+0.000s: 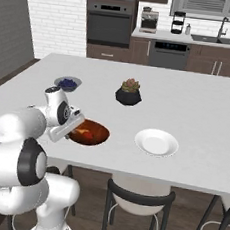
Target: Pick the chicken drumstick and bell pepper from their plates and place them in the bowl. Then put the bowl in the fridge.
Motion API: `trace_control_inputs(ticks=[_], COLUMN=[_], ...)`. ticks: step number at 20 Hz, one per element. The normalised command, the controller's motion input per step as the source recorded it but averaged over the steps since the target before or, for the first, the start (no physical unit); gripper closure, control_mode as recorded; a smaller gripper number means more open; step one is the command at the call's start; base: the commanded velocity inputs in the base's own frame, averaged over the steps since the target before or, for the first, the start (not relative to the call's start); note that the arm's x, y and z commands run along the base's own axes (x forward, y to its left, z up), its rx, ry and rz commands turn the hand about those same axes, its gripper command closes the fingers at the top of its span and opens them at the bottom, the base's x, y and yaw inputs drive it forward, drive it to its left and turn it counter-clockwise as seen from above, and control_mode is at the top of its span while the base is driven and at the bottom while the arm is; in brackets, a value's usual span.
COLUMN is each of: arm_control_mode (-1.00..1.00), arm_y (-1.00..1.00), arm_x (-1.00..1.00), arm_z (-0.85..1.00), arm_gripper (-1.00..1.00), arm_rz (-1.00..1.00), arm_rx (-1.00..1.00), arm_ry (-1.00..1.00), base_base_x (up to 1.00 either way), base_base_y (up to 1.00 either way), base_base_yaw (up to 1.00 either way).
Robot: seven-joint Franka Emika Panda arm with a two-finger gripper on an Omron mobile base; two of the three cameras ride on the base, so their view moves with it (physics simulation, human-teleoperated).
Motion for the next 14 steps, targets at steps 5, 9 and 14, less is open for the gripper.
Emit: trace_control_inputs(ticks=[5,9,14], arm_control_mode=[-1.0,-1.0,-1.0], arm_y=[0.01,0.01,-0.01], arm_x=[-0.78,-0.79,-0.7], arm_z=[0.87,0.62,0.31], arm_gripper=[1.0,1.0,1.0], arm_rz=[0.26,0.19,0.07], arm_rx=[0.0,-0.02,-0.05], arm_ry=[-0.06,-0.12,-0.14], base_base_x=[0.0,0.0,0.0], base_base_y=[0.0,0.0,0.0], base_base_yaw=[0.0,0.0,0.0])
